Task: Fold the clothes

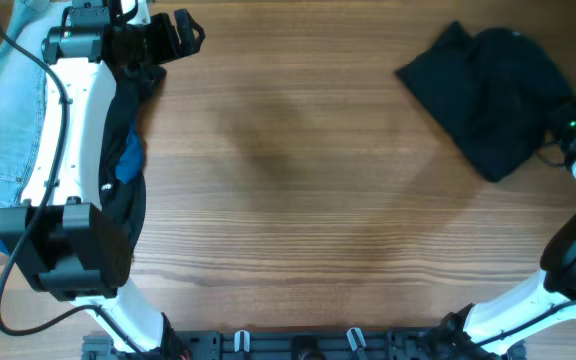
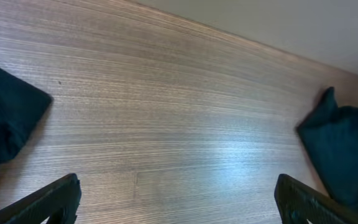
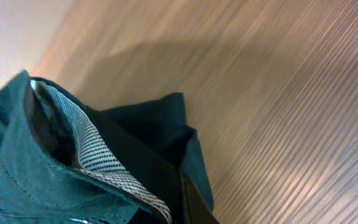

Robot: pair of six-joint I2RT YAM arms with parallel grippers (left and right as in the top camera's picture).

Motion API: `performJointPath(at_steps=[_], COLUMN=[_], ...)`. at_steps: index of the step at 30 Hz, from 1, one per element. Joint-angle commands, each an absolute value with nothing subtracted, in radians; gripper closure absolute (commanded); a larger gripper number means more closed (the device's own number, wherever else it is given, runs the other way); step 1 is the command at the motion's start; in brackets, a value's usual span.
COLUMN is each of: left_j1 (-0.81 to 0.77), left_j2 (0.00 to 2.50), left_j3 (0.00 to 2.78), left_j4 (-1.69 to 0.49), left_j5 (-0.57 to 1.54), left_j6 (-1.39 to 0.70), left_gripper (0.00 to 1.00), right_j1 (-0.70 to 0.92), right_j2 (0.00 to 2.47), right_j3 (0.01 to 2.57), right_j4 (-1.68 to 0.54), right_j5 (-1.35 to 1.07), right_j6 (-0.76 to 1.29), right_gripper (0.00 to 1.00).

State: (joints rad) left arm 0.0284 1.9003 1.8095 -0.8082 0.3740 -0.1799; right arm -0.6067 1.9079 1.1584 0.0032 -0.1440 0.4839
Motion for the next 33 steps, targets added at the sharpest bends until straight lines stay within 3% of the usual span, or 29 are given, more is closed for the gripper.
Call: performJointPath(at_steps=[1,10,15,22,25,27,33], left_j1=[0.023,-0.005,-0.007,-0.011,-0.011,-0.011,-0.011], left_j2=[1.913,1.913,1.913,1.913,1.913,1.913,1.913], left_j3=[1.805,1.805,1.805,1.805,1.805,1.805,1.805], left_j4=[-0.805,-0.802,-0.792,-0.779,-0.779,-0.779,-0.779], left_j5=[0.373,0.373,0.373,0.373,0.373,0.373,0.373], left_j6=[-0.166,-0.19,-0.191,-0.191,-0.191,-0.191,-0.191], left_gripper=[0.0,0.0,0.0,0.0,0.0,0.0,0.0], right_j1=[-0.63,-0.754,-0.817,-0.813,-0.811,-0.811,-0.811], right_j2=[1.922,1.922,1.924,1.924,1.924,1.91,1.762], right_j3=[1.161,1.161,1.161,1.161,1.161,1.161,1.177], right_j4=[0.038,0.027,0.049,0.061,0.063,0.054,-0.057], right_j5=[-0.012,0.05,-0.039,-0.043,-0.055,-0.088,-0.125], right_j6=[0.473,0.527,0.527,0.527,0.526,0.526,0.527], right_gripper=[0.96,0.95,0.96,0.94,0.34,0.01,0.01])
